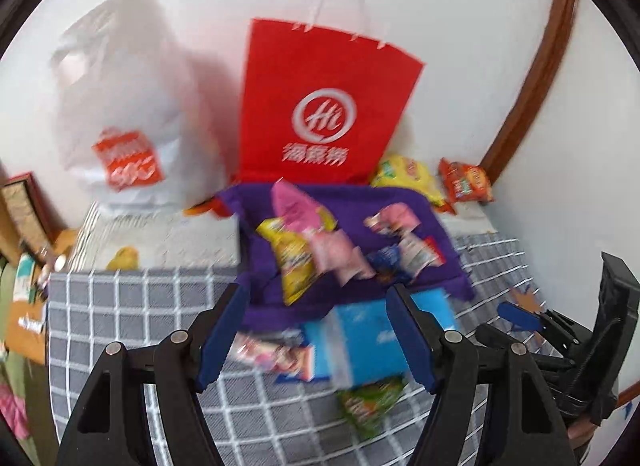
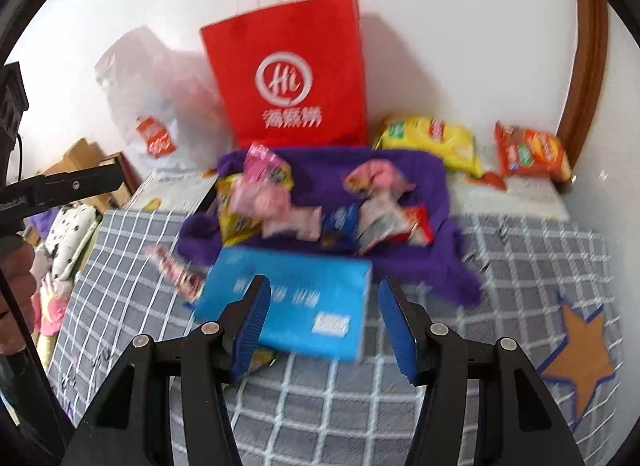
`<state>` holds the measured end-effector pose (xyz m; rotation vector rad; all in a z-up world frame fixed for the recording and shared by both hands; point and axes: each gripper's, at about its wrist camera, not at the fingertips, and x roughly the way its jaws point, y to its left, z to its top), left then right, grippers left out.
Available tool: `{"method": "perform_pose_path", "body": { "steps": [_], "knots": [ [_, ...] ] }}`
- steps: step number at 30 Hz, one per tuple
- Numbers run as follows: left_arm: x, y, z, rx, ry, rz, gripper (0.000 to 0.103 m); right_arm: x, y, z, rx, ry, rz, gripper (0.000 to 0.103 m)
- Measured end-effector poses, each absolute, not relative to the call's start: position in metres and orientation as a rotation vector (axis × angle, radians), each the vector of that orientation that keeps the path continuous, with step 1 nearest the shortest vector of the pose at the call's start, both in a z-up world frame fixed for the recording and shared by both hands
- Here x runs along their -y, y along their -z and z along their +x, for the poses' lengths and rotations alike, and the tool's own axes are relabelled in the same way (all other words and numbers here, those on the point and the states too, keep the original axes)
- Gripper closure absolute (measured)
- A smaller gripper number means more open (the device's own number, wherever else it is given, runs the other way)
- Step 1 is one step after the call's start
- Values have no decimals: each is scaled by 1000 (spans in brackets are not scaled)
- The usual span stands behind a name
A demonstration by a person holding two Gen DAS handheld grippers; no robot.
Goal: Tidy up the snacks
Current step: 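Withdraw both tools from the towel back toward the tissue pack, then grasp the green snack bag with the right tool while the left grasps the striped candy stick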
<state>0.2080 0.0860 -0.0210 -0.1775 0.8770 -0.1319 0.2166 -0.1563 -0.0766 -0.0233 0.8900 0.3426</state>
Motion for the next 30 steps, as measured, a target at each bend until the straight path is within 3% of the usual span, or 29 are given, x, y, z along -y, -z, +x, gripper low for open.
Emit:
{"method": "perform_pose_path", "body": {
  "steps": [12, 30],
  "knots": [
    [-122, 66, 162, -925, 90, -219, 32, 104, 146, 174, -1008, -452, -1, 42],
    [-163, 113, 141, -968, 86, -290, 32, 68, 185, 199, -1071, -327, 153, 39]
  ]
}}
